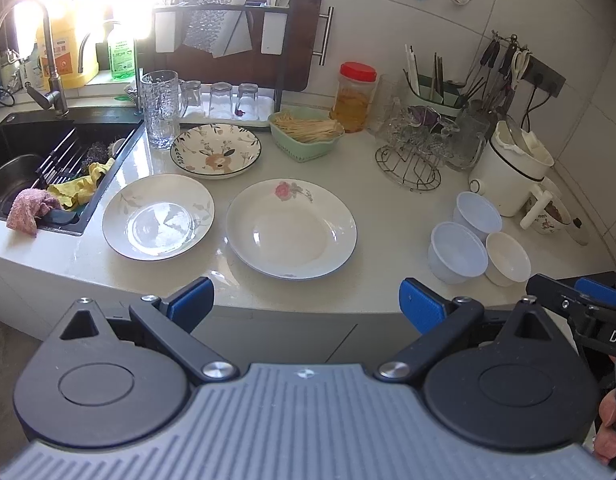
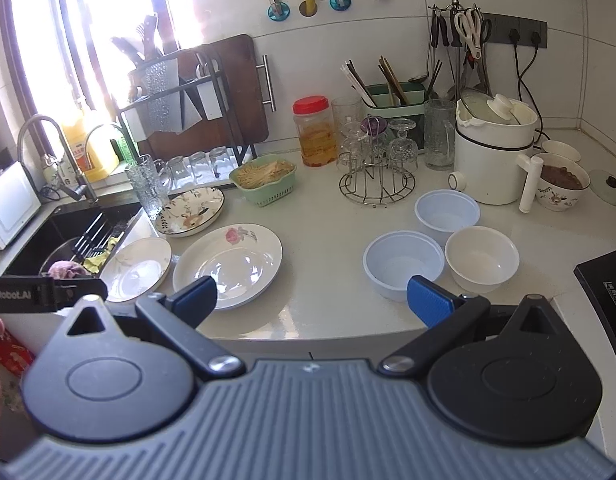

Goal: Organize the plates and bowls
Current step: 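Reach the left gripper to the leaf-pattern plate rim and close it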

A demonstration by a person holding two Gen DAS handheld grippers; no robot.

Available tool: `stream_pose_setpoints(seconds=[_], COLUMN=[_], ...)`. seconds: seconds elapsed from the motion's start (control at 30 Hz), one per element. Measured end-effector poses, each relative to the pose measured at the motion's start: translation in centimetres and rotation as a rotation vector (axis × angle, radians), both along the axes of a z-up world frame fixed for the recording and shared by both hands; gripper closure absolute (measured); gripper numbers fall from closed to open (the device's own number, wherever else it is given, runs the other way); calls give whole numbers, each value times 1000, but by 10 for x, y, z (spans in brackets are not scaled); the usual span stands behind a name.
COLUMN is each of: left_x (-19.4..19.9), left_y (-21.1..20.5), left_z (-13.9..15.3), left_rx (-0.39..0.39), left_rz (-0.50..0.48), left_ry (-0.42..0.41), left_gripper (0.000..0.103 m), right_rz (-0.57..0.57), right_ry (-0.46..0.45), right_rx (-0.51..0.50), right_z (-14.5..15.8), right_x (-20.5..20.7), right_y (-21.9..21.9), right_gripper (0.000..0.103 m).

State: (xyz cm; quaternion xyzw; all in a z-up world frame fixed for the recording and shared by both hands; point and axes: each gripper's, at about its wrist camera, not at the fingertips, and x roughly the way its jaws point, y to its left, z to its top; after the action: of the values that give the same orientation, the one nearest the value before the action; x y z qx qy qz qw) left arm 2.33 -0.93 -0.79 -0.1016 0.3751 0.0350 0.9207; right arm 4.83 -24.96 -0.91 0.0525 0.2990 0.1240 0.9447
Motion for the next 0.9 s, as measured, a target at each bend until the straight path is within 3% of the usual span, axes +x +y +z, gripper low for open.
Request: stream_pose_setpoints(seconds=[0.2, 0.57, 0.9], left_x=[12, 32, 90], left_y=[9, 42, 109], left_z=[-10, -18, -34], left_rx=[57, 21, -12], left_rz=[27, 18, -47], left_ry=[43, 98, 129], left_gripper=[2, 2, 2], right_rz=[18, 50, -19], right_ry=[12, 76, 102], right_rx=[40, 43, 33], right_z=[-7, -22, -28], right_x=[11, 27, 57], right_y=[7, 40, 95], right_gripper=[0, 0, 0])
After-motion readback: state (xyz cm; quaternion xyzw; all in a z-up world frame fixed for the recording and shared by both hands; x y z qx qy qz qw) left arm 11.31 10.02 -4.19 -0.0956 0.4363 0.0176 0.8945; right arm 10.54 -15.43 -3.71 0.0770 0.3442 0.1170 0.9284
